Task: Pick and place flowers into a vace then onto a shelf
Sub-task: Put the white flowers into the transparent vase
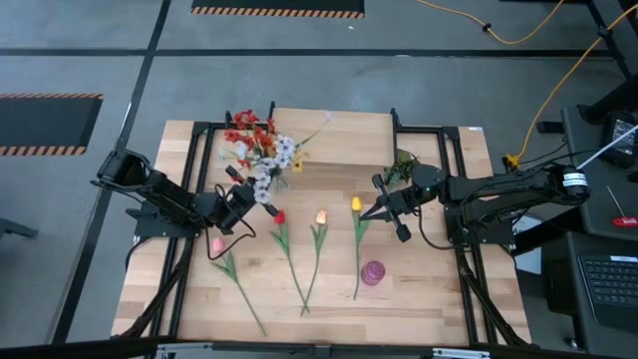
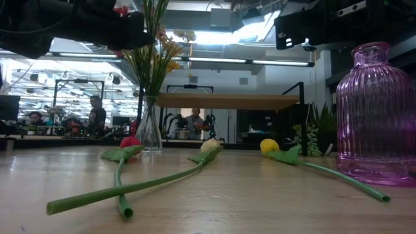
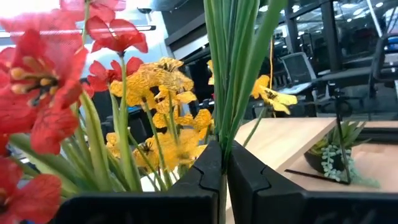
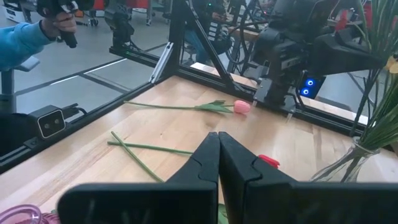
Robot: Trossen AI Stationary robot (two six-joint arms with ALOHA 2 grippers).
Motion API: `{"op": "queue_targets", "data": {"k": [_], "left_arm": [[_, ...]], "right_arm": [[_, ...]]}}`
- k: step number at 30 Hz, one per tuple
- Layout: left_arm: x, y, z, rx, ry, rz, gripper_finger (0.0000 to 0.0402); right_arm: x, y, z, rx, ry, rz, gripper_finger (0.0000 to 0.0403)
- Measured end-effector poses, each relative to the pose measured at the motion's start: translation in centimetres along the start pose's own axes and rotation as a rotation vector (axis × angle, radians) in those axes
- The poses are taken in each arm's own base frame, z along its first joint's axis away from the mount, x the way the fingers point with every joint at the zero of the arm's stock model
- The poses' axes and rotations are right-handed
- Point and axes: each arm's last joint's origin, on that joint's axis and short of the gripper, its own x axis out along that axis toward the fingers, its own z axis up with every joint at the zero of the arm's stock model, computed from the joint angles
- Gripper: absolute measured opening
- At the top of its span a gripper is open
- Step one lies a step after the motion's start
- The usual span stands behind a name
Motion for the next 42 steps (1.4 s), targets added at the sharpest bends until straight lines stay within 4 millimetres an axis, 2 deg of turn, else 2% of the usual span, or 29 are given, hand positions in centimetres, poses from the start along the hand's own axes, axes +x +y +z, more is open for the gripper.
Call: {"op": "queue_targets", "data": {"k": [15, 24, 34, 42], "left_arm": [[0.4, 0.3, -0.2, 0.058, 0.022, 0.046, 0.0004], [1.8, 1.1, -0.5, 0.008, -0.006, 0.054, 0.0004], [1.8, 0.8, -1.4, -0.008, 0.075, 0.091, 0.0004], [1.7, 0.4, -2.2, -0.087, 0.117, 0.081, 0.0004]], "right_arm": [[0.0, 0.0, 0.0, 0.018, -0.001, 0.000, 0.0005], [0.0, 0.0, 0.0, 0.018, -0.001, 0.000, 0.0005], [0.0, 0.0, 0.0, 0.018, -0.001, 0.000, 0.0005], [0.0, 0.0, 0.0, 0.018, -0.001, 0.000, 0.0005]]}}
